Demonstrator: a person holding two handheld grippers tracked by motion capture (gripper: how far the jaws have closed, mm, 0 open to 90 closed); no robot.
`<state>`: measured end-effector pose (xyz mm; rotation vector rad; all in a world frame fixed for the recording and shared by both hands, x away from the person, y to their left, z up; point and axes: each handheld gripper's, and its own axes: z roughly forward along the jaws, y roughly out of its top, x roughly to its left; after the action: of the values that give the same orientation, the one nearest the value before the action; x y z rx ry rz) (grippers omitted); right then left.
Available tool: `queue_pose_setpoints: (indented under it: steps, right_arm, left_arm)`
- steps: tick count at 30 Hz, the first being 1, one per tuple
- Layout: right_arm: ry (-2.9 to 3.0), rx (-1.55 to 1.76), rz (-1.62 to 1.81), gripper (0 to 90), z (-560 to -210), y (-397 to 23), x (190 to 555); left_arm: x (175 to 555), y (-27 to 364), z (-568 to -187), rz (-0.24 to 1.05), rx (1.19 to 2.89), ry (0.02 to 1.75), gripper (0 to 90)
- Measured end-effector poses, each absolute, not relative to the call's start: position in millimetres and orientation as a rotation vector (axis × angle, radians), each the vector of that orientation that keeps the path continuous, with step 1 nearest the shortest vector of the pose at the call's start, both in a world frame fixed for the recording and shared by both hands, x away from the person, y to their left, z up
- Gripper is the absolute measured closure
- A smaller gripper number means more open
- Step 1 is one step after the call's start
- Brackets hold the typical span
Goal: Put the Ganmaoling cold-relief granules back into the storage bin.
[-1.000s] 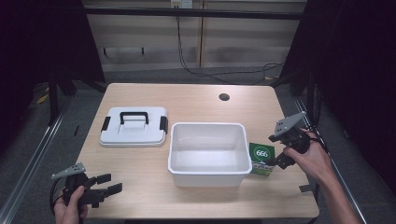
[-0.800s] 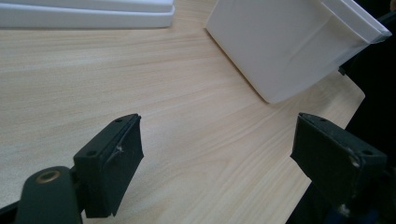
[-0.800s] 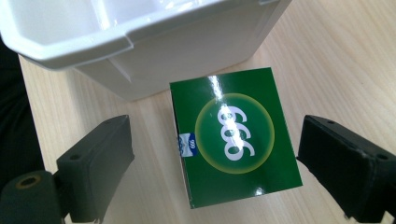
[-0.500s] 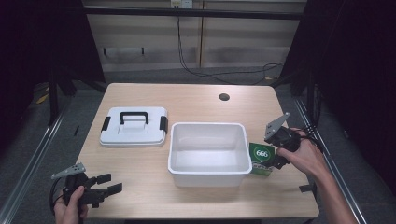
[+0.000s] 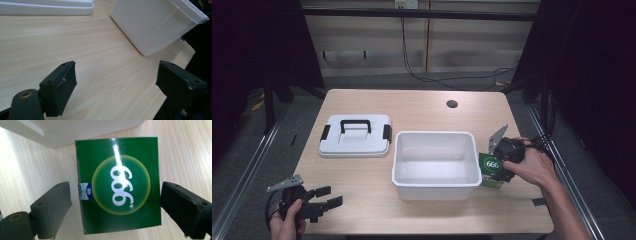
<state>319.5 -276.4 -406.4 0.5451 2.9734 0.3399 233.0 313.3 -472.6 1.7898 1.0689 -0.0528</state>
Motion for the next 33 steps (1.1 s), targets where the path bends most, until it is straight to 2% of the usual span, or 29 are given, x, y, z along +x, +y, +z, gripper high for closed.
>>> queue_pose_setpoints:
  steps: [19,33]
  right_arm:
    - [3.043,0.485,0.089,12.9,-414,-259,333]
    - [3.086,0.481,0.072,14.9,-419,-256,341]
  left_arm:
    - [233,314,-473,-0.048,1.775,1.073,16.1]
    - [233,314,-473,-0.05,1.774,1.073,16.1]
